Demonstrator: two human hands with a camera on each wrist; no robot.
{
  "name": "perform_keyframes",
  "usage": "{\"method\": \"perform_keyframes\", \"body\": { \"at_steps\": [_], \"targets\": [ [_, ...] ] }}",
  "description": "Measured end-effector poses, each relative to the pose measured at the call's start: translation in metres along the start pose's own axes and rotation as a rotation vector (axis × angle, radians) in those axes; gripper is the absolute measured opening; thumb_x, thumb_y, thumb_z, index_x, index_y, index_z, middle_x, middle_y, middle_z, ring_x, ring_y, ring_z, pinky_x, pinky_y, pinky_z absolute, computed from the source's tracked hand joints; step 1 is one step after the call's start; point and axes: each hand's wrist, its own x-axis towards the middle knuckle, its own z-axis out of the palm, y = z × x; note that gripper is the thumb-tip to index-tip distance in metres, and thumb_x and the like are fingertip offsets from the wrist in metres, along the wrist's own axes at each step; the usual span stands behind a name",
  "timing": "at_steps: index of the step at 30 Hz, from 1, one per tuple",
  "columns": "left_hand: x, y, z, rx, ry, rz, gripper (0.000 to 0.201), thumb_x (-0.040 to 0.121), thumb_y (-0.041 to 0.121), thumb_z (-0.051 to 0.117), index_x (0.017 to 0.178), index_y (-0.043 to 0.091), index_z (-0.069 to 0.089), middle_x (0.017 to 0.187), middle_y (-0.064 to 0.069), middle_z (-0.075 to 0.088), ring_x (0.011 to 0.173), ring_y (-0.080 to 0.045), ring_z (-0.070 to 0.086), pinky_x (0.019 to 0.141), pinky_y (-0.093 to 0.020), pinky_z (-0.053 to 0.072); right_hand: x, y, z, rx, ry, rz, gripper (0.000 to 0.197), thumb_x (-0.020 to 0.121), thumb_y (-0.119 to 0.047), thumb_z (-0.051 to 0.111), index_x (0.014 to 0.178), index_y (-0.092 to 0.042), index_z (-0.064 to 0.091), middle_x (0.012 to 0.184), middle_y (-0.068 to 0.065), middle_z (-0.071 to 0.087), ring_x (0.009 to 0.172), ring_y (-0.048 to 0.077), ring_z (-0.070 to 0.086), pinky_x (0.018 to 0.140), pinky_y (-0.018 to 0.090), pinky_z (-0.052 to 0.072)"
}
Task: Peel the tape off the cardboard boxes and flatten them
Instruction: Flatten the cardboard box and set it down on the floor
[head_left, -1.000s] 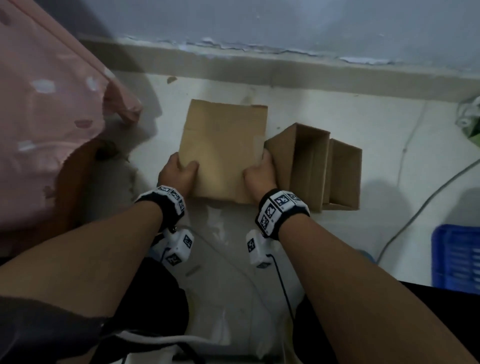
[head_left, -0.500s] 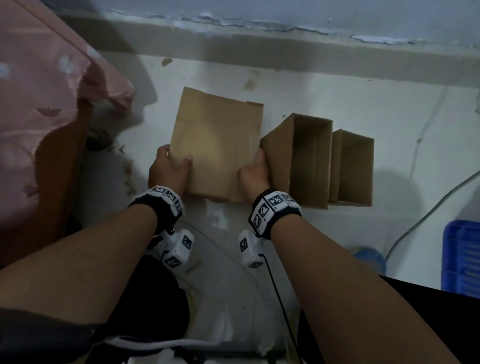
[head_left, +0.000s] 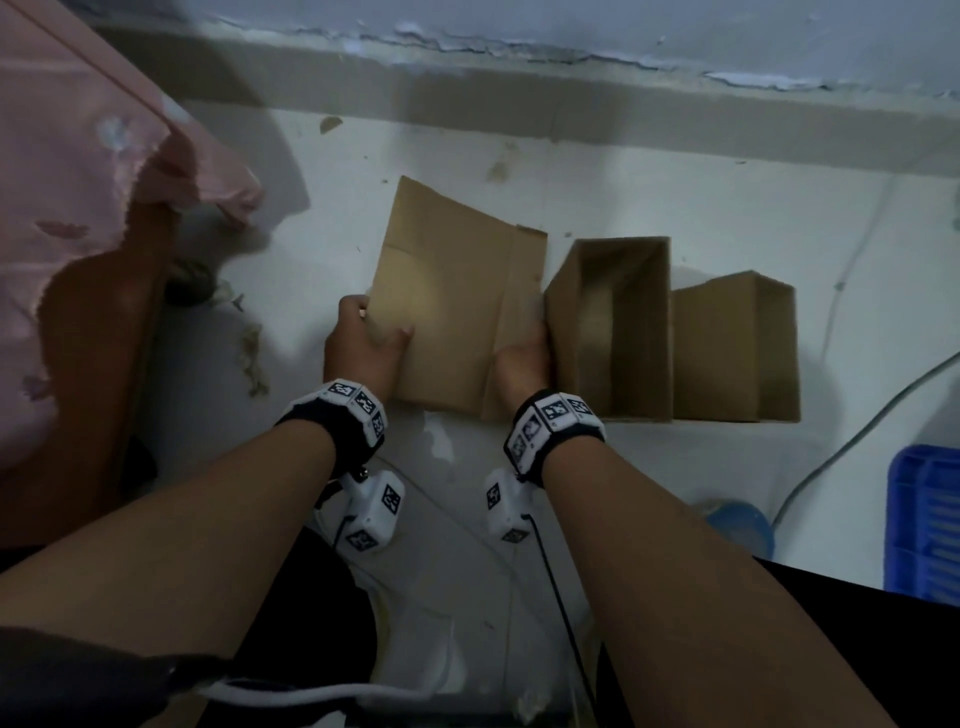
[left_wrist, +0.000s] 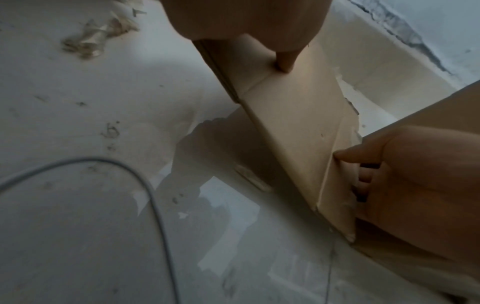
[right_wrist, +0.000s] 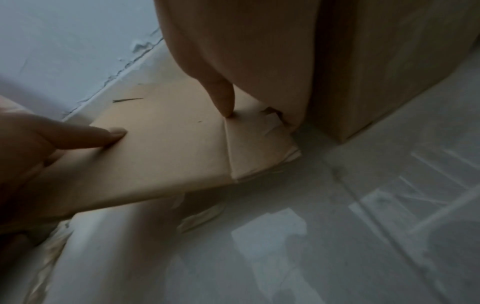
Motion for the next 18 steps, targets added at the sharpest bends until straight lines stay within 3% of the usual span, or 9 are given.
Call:
{"method": "perform_keyframes", "body": {
  "at_steps": [3, 5, 7, 11, 14, 18],
  "targets": [
    [-0.005, 0.010, 0.023, -0.029, -0.059, -0.002, 0.045, 0.087, 0.024, 0.071, 0.127, 0.016, 0.051, 0.107, 0.001, 0.059, 0.103, -0.026, 0.062, 0.079, -0.025, 0.040, 0.011, 0.006, -0.030, 0.103, 0.101, 0.020, 0.065, 0.097, 0.006, 0.039, 0.155, -0.023, 0.038, 0.146, 0.003, 0.052, 0.131, 0.026, 0.053, 0.111, 0.030, 0.039],
    [-0.008, 0.020, 0.038, -0.032, -0.123, 0.006, 0.049, 0.086, 0.020, 0.065, 0.133, 0.019, 0.050, 0.112, 0.002, 0.058, 0.102, -0.024, 0.060, 0.081, -0.026, 0.041, 0.016, 0.008, -0.048, 0.117, 0.112, 0.020, 0.076, 0.093, 0.008, 0.041, 0.159, -0.028, 0.031, 0.149, 0.003, 0.051, 0.130, 0.029, 0.055, 0.111, 0.039, 0.046],
    [-0.009, 0.025, 0.049, -0.011, -0.166, 0.036, 0.055, 0.082, 0.020, 0.061, 0.135, 0.020, 0.048, 0.120, -0.001, 0.060, 0.105, -0.026, 0.060, 0.084, -0.029, 0.044, 0.018, 0.012, -0.053, 0.093, 0.112, 0.011, 0.081, 0.093, 0.006, 0.044, 0.162, -0.028, 0.021, 0.152, 0.004, 0.048, 0.130, 0.028, 0.054, 0.110, 0.037, 0.046],
    [-0.006, 0.013, 0.055, 0.040, -0.185, 0.048, 0.059, 0.082, 0.013, 0.059, 0.138, 0.024, 0.047, 0.129, -0.007, 0.060, 0.114, -0.031, 0.059, 0.088, -0.027, 0.043, 0.016, 0.016, -0.048, 0.024, 0.171, -0.029, 0.083, 0.096, -0.003, 0.049, 0.164, -0.026, 0.008, 0.164, 0.007, 0.027, 0.144, 0.027, 0.040, 0.117, 0.032, 0.036],
    [-0.005, 0.001, 0.051, 0.038, -0.245, 0.129, 0.072, 0.085, 0.024, 0.066, 0.151, 0.032, 0.036, 0.137, 0.001, 0.060, 0.120, -0.025, 0.059, 0.101, -0.034, 0.048, 0.015, 0.016, -0.046, -0.009, 0.256, -0.104, 0.081, 0.097, -0.003, 0.047, 0.165, -0.023, 0.007, 0.169, 0.004, 0.014, 0.152, 0.024, 0.027, 0.116, 0.022, 0.022],
    [-0.001, -0.007, 0.052, 0.065, -0.277, 0.143, 0.083, 0.090, 0.029, 0.071, 0.158, 0.030, 0.025, 0.151, -0.002, 0.050, 0.135, -0.025, 0.051, 0.113, -0.040, 0.042, 0.017, 0.014, -0.043, -0.182, 0.262, -0.198, 0.078, 0.094, -0.002, 0.048, 0.163, -0.021, 0.017, 0.171, 0.005, 0.009, 0.157, 0.026, 0.014, 0.128, 0.037, 0.018]
  ]
}}
